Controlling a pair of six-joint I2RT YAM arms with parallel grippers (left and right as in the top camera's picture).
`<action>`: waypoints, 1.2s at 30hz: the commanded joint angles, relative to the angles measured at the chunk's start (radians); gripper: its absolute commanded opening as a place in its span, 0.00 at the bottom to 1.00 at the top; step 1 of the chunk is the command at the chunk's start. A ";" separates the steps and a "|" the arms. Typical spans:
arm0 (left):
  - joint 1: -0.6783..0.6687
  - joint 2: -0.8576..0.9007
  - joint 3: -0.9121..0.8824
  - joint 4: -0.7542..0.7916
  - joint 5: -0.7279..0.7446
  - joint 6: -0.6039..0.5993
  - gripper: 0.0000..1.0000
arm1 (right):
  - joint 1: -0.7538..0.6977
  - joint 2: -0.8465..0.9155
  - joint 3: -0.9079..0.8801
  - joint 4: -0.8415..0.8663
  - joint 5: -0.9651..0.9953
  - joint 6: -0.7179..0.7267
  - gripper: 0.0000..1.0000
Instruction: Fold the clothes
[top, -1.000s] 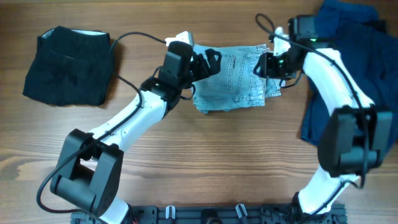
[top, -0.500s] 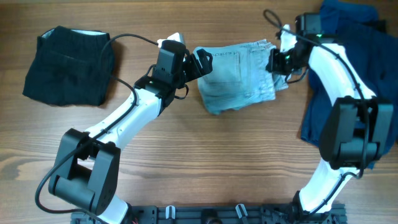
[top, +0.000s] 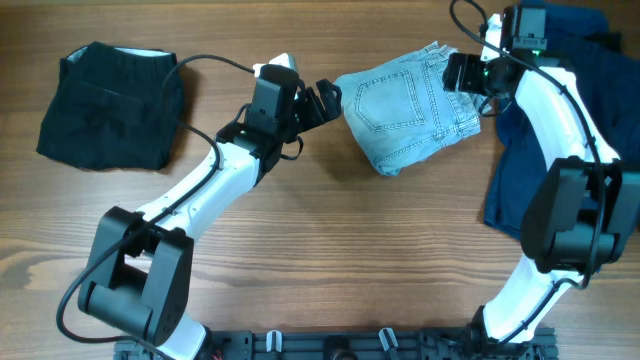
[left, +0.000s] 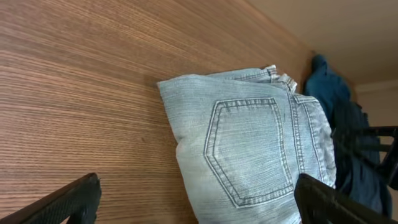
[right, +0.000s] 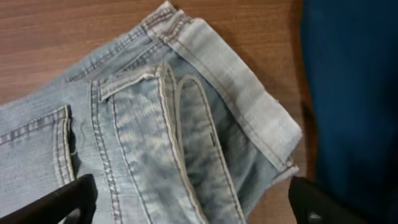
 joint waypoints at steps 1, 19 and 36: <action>-0.001 0.001 0.006 -0.019 0.040 0.022 1.00 | -0.005 -0.061 0.027 -0.033 -0.068 0.019 1.00; -0.179 0.320 0.006 0.340 0.063 -0.003 0.99 | 0.000 -0.111 0.032 -0.177 -0.217 0.071 1.00; 0.122 0.216 0.006 -0.008 0.125 -0.109 0.04 | 0.019 -0.107 0.032 -0.174 -0.210 0.068 1.00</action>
